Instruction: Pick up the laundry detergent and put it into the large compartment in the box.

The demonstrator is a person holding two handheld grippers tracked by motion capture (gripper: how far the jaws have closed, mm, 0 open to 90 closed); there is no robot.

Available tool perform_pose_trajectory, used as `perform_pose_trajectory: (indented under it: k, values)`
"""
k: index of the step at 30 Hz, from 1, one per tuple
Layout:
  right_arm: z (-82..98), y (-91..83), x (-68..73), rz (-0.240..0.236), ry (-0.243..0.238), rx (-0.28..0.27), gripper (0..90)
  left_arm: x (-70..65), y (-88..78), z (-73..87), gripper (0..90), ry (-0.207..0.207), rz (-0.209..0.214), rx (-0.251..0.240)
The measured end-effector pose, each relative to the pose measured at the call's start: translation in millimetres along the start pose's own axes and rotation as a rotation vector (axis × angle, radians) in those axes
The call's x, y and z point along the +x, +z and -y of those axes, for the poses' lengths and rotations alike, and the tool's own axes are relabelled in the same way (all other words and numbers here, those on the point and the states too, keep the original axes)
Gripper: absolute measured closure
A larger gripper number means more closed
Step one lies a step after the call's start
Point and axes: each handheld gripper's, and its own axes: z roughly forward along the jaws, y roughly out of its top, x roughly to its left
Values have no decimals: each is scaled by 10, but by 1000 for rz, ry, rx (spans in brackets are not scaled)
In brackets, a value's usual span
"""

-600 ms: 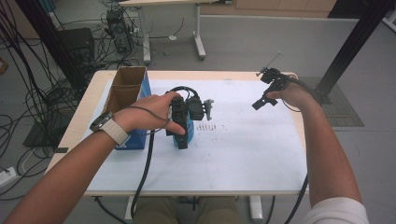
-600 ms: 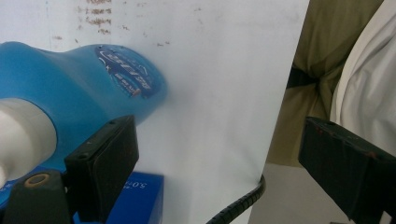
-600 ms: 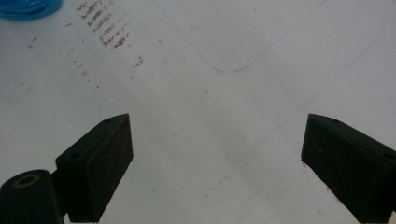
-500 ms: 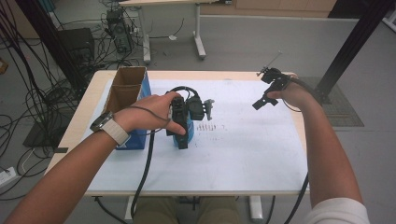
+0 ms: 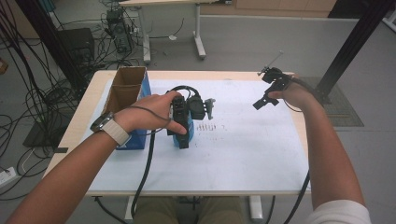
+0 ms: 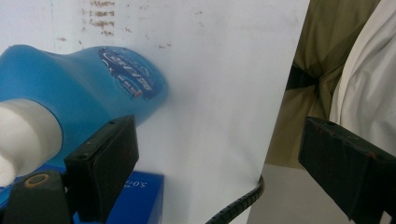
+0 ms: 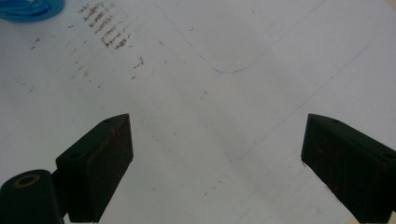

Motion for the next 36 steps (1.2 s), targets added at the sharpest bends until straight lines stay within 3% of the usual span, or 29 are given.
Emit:
perform_pose_trajectory:
  k: [15,36]
  values:
    - [0,1,15,1,-5,1,91,-28,-27,9,126,-29,-7,-3]
    - [29,-24,28,1,-8,-8,91,1,-119,10,126,-145,-18,2]
